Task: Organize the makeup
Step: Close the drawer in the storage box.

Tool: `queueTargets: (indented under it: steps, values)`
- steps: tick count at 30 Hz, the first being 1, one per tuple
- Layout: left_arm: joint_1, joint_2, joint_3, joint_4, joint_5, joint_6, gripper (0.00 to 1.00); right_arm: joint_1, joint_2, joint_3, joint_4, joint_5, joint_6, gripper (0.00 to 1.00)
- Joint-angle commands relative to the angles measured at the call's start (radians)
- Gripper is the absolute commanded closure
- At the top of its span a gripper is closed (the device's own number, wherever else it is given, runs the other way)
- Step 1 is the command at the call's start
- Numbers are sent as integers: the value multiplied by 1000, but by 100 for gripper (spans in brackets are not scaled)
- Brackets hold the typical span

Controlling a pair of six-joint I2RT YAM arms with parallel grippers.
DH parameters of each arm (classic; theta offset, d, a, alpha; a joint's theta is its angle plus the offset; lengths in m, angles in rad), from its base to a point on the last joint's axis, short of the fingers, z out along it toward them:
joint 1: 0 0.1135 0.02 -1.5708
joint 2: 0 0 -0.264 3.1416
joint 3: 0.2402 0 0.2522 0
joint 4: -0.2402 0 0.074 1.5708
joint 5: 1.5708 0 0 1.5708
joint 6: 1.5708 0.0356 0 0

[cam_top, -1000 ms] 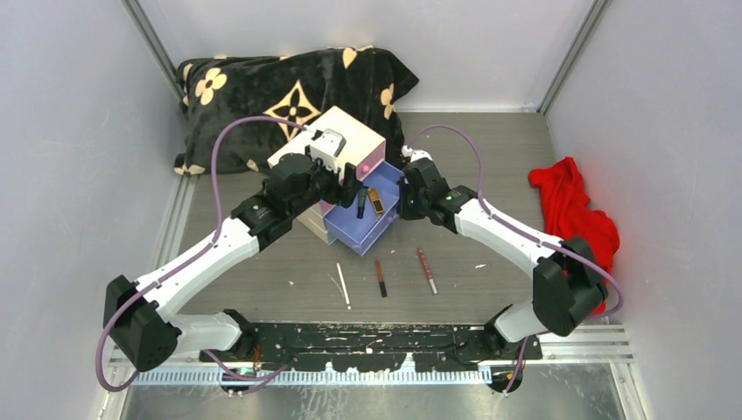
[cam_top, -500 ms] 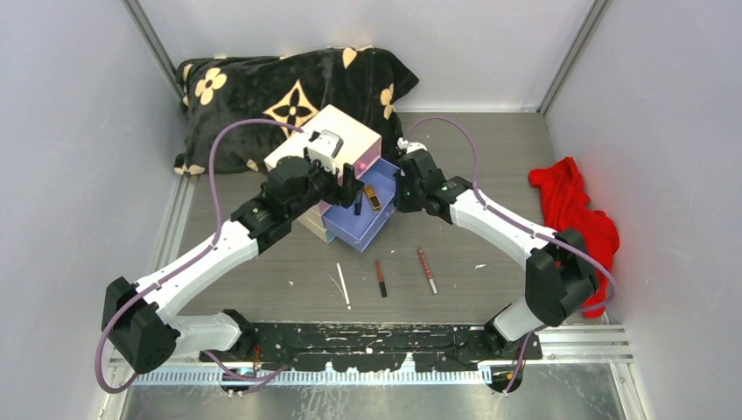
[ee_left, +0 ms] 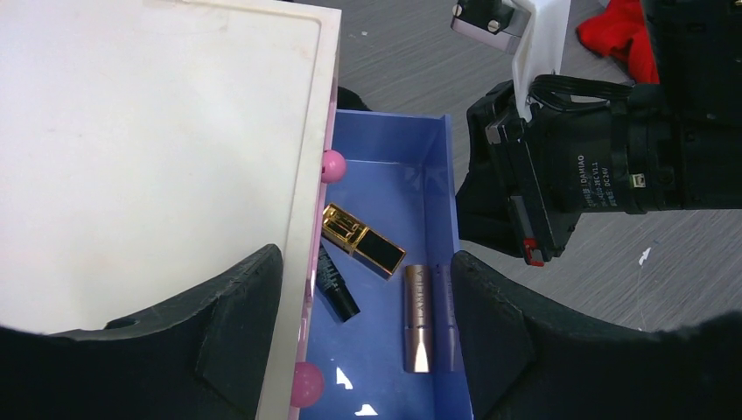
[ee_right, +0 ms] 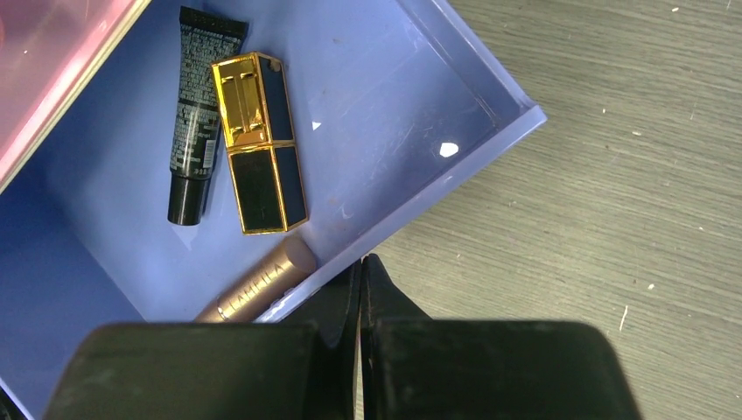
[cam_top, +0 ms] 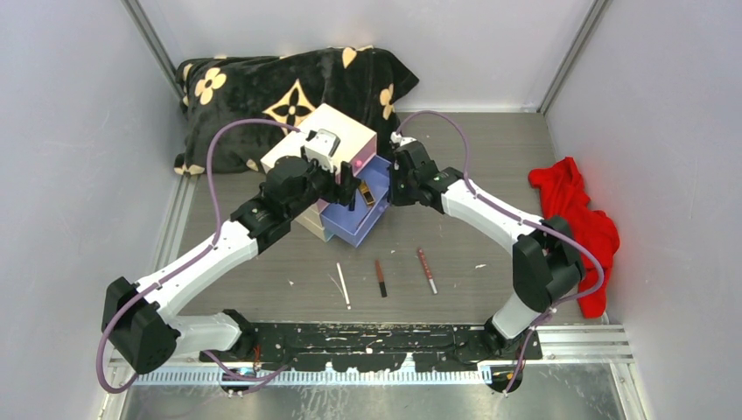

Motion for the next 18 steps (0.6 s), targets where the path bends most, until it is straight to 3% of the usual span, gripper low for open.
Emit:
queueTargets:
  steps: [1,18]
  values:
    - [-12,36,-46,-112,71,-46,30,26,26,134,370,-134,44,99]
    - [-11,33,-73,-91,75,-48,30,37,120,317,395,-200,60,99]
